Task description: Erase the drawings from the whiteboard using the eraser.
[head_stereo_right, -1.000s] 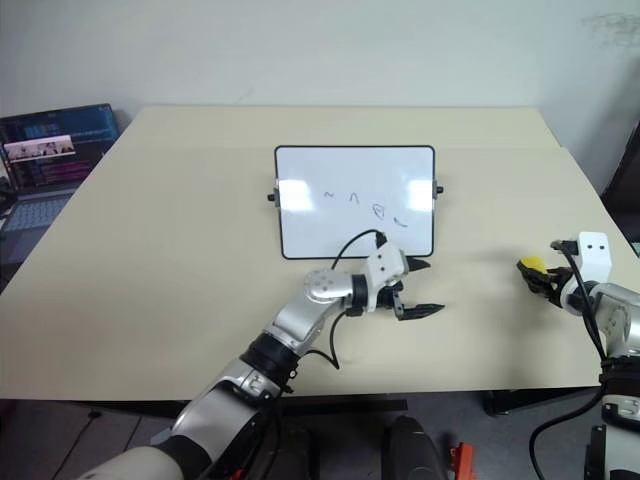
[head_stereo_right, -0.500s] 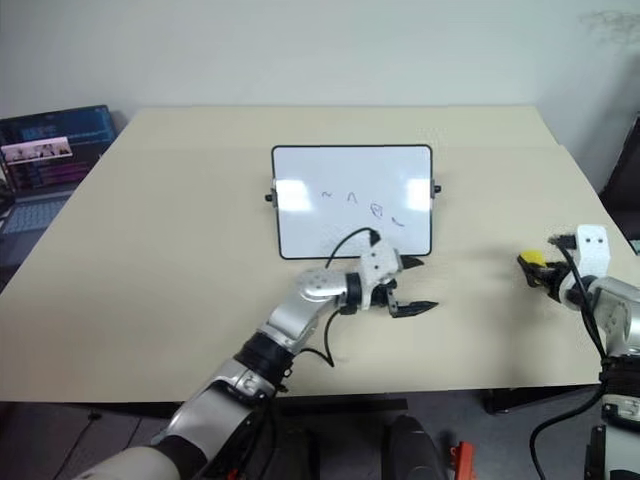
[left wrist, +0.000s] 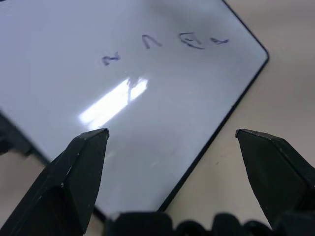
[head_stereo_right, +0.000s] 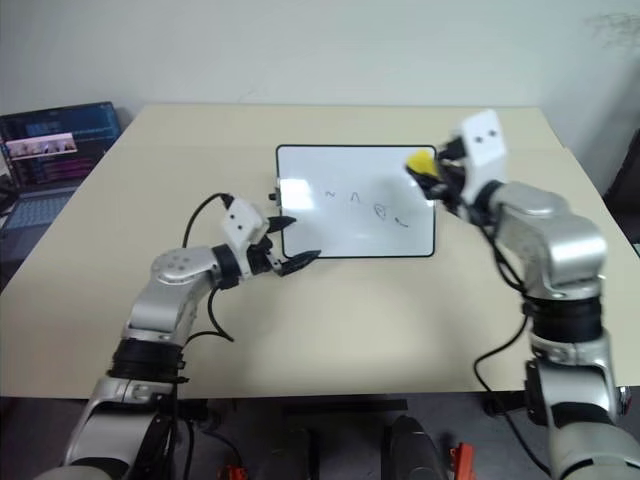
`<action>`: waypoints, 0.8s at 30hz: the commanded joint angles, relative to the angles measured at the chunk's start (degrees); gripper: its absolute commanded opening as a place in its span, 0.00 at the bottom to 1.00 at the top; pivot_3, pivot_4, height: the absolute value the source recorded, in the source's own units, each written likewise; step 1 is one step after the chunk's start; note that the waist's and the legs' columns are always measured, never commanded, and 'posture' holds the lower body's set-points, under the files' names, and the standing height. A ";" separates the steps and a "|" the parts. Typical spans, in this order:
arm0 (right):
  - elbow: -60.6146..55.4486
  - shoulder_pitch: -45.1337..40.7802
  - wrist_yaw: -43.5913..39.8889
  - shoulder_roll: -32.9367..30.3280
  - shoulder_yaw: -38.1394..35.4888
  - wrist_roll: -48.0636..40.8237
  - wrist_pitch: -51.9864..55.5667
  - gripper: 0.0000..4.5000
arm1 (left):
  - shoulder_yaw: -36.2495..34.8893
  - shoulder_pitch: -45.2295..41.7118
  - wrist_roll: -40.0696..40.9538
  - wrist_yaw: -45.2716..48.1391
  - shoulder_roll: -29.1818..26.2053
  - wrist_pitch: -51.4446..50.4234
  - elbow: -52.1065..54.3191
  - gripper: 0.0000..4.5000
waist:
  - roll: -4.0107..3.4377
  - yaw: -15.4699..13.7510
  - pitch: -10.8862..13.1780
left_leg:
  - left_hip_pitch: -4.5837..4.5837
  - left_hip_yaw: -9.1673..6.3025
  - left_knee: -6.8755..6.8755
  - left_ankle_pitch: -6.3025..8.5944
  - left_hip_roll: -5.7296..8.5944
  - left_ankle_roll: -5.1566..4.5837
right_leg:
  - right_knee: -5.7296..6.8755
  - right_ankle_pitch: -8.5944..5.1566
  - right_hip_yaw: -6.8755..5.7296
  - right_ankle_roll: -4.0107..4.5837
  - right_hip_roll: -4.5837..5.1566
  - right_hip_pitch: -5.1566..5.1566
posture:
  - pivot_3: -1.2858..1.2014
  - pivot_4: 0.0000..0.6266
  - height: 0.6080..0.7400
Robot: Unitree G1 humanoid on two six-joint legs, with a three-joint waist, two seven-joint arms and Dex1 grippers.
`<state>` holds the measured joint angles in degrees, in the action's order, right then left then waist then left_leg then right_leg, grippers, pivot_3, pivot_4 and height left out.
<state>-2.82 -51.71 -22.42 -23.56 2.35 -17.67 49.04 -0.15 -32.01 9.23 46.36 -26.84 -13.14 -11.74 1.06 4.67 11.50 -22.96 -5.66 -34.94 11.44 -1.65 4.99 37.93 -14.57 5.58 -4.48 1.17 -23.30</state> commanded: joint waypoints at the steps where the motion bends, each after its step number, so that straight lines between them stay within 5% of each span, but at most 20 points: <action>1: 8.45 -3.75 5.03 6.04 3.14 5.84 -9.83 0.27 | -3.02 -0.02 1.38 -4.91 2.00 1.15 0.10 1.00 | 0.04 -0.23 -0.02 | -0.02 -0.02 0.00 0.00 0.00 0.00 | 0.00 0.04 -0.03 0.06 0.02 0.00 | 0.52 0.24 1.00; 7: 29.54 -10.73 9.01 17.55 7.88 13.37 -26.48 0.27 | -2.25 1.72 0.35 -8.14 3.40 1.99 0.56 1.00 | 0.04 0.09 -0.01 | -0.03 -0.02 0.05 0.00 0.00 0.00 | 0.03 0.18 -0.04 0.30 0.02 -0.05 | 0.52 0.24 1.00; 14: 46.98 -15.35 9.94 21.97 6.18 15.95 -39.92 0.27 | -1.31 3.17 0.57 -8.90 3.64 0.89 3.53 1.00 | 0.05 0.20 -0.01 | -0.03 -0.04 0.09 0.00 0.00 0.01 | 0.06 0.18 -0.06 0.32 0.02 -0.08 | 0.52 0.24 1.00; 24: 60.46 -19.83 11.31 24.82 4.22 17.60 -45.18 0.27 | -0.30 5.36 0.39 -9.26 3.20 -1.76 7.87 1.00 | 0.04 0.47 -0.01 | -0.01 -0.06 0.11 0.00 0.00 0.01 | 0.09 0.18 -0.05 0.33 0.01 -0.08 | 0.52 0.24 1.00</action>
<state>56.81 -69.22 -11.91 0.85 7.89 -0.17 5.30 -0.24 -26.58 9.60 37.60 -23.04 -14.81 -6.89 1.10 5.14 11.49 -22.97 -5.72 -34.83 11.44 -1.64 4.99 38.02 -14.39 5.53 -4.15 1.18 -23.37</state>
